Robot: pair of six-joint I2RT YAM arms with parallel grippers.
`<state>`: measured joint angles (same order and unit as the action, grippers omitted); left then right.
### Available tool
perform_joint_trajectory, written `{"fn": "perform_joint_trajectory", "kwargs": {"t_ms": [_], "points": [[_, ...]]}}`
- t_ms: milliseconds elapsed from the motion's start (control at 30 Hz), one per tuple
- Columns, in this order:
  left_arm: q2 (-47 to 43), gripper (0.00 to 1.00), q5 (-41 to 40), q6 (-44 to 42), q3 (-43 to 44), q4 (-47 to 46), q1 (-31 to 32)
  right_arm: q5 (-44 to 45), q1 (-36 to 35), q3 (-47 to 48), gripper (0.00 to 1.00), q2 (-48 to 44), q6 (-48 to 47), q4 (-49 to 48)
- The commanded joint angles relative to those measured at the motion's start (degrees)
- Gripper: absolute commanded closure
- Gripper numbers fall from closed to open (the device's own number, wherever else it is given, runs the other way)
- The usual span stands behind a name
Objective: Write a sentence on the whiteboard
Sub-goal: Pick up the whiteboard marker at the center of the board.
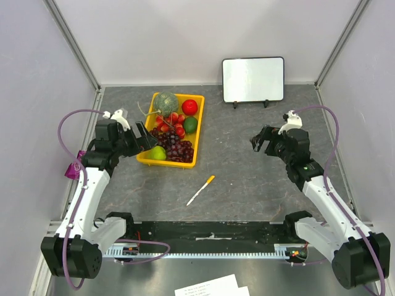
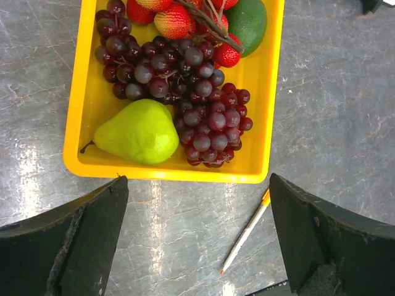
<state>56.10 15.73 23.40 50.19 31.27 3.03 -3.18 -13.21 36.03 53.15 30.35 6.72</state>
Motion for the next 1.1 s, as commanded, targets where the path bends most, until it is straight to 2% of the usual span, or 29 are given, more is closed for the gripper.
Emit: {"fn": "perform_joint_trajectory", "kwargs": {"t_ms": [0, 200, 300, 500, 600, 767, 867, 1067], "points": [[-1.2, 0.0, 4.6, 0.2, -0.3, -1.9, 0.0, -1.7, 0.1, 1.0, 0.02, 0.5, -0.6, -0.2], [-0.4, 0.0, 17.5, -4.8, -1.6, -3.2, 0.7, -3.3, -0.3, 1.1, 0.02, 2.8, -0.9, 0.5], [-0.1, 0.0, 16.9, -5.3, -1.8, -3.3, 5.1, -3.8, -0.9, 1.0, 0.02, 3.5, -0.8, 0.5], [3.2, 0.0, 1.1, -2.5, -2.0, -4.2, 25.8, -4.0, -2.2, 0.4, 0.02, 4.3, -1.0, 0.8], [6.6, 0.0, -4.4, 0.3, -4.2, -7.5, 35.0, -4.5, -2.5, 0.0, 0.02, 4.6, -1.2, 0.9], [11.3, 0.09, -15.3, 2.7, -7.3, -11.0, 47.6, -4.6, -2.9, -0.5, 0.02, 5.0, -2.0, 1.5], [15.7, 0.13, -20.0, 3.8, -7.6, -11.1, 52.0, -4.6, -3.0, -1.1, 0.02, 4.9, -2.0, 1.5], [24.7, 0.24, -24.8, 5.5, -7.4, -12.3, 56.7, -4.6, -3.0, -2.2, 0.02, 4.9, -2.1, 1.3]]}}
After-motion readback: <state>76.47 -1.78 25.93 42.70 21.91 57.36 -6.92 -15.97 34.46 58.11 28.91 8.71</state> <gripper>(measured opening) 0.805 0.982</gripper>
